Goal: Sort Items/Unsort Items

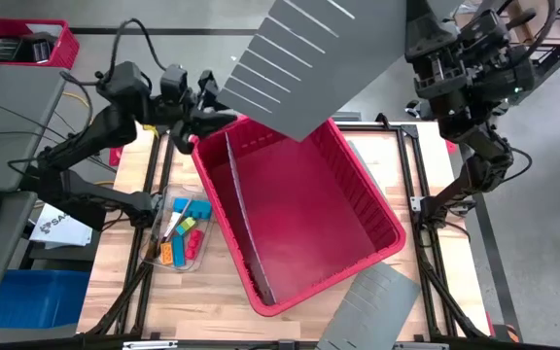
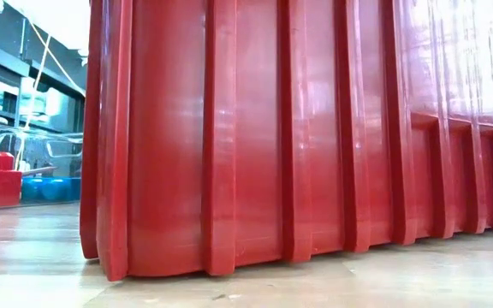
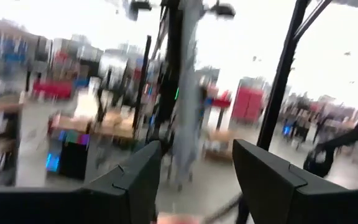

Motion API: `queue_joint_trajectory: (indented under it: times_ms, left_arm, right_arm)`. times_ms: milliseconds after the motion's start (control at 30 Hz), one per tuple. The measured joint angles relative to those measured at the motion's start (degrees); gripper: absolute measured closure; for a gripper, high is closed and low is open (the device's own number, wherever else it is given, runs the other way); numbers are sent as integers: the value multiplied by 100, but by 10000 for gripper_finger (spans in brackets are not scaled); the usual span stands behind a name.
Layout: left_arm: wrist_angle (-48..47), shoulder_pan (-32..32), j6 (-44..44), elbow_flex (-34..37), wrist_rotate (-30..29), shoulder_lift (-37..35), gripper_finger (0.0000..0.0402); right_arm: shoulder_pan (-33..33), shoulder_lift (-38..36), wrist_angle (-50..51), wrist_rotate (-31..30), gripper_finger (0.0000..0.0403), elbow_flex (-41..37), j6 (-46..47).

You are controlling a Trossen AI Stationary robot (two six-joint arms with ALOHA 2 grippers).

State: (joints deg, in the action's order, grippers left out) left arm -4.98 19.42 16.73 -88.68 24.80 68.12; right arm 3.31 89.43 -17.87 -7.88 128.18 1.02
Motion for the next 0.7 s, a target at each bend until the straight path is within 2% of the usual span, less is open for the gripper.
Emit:
queue_joint_trajectory:
  times_ms: [167,400,500,600,633,700]
  left_arm:
    - [1131,-37,377,4,52,423,205]
    - [1918,-111,452,7,-27,812,218]
    - [2071,-106,567,7,-140,875,271]
    - [2216,-51,532,7,-138,850,365]
    - [2257,11,566,7,-138,826,383]
    - [2237,167,603,7,-133,727,388]
  right_arm:
    - [7,-4,-30,-2,403,0,2]
    - [7,39,25,-5,403,6,12]
    - [7,42,21,-9,403,11,2]
    - [7,48,4,-8,401,11,14]
    - [7,48,10,-16,398,11,39]
    - [7,48,175,-22,388,11,177]
